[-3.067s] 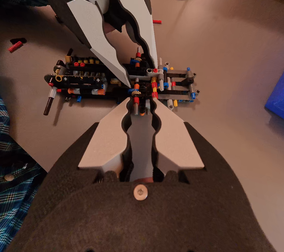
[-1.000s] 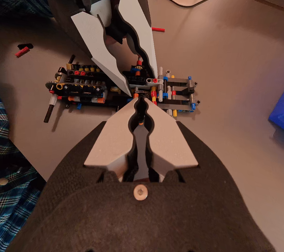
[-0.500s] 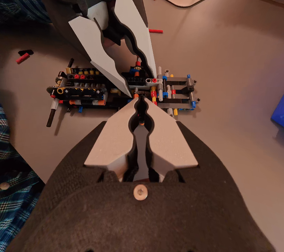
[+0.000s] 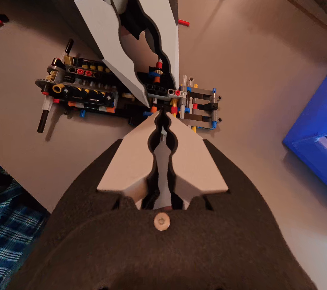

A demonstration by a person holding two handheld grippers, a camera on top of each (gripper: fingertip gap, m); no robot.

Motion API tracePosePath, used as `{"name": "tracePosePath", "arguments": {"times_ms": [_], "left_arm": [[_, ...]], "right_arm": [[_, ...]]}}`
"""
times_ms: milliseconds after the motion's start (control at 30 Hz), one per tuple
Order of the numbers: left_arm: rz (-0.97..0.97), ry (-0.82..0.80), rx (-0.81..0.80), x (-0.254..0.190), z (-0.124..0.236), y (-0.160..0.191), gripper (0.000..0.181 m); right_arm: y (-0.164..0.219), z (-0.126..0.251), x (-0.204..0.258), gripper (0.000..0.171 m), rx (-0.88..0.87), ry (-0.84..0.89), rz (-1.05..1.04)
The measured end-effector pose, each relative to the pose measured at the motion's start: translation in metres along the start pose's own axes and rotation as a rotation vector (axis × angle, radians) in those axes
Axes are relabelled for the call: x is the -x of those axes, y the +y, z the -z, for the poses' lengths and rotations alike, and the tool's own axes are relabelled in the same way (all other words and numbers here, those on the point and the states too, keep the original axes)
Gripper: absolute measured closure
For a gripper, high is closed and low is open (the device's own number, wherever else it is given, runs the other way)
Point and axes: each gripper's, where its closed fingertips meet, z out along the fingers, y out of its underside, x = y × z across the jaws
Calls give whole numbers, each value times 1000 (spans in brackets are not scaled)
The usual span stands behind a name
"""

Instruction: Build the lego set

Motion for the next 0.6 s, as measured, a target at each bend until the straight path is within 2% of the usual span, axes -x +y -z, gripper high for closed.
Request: {"name": "tracePosePath", "arguments": {"times_ms": [133, 233, 333, 400, 600], "left_arm": [[-7, -2, 2, 0, 0, 0, 151], [-17, 6, 5, -1, 0, 0, 151], [-16, 6, 8, -2, 0, -1, 151], [-21, 6, 11, -2, -1, -1, 151], [-14, 6, 9, -2, -1, -1, 151]], "right_arm": [[8, 4, -2, 171, 39, 9, 22], [38, 4, -3, 171, 118, 10, 16], [4, 19, -8, 171, -35, 2, -55], [-8, 17, -6, 171, -62, -23, -25], [-2, 0, 0, 171, -2, -57, 28]]}}
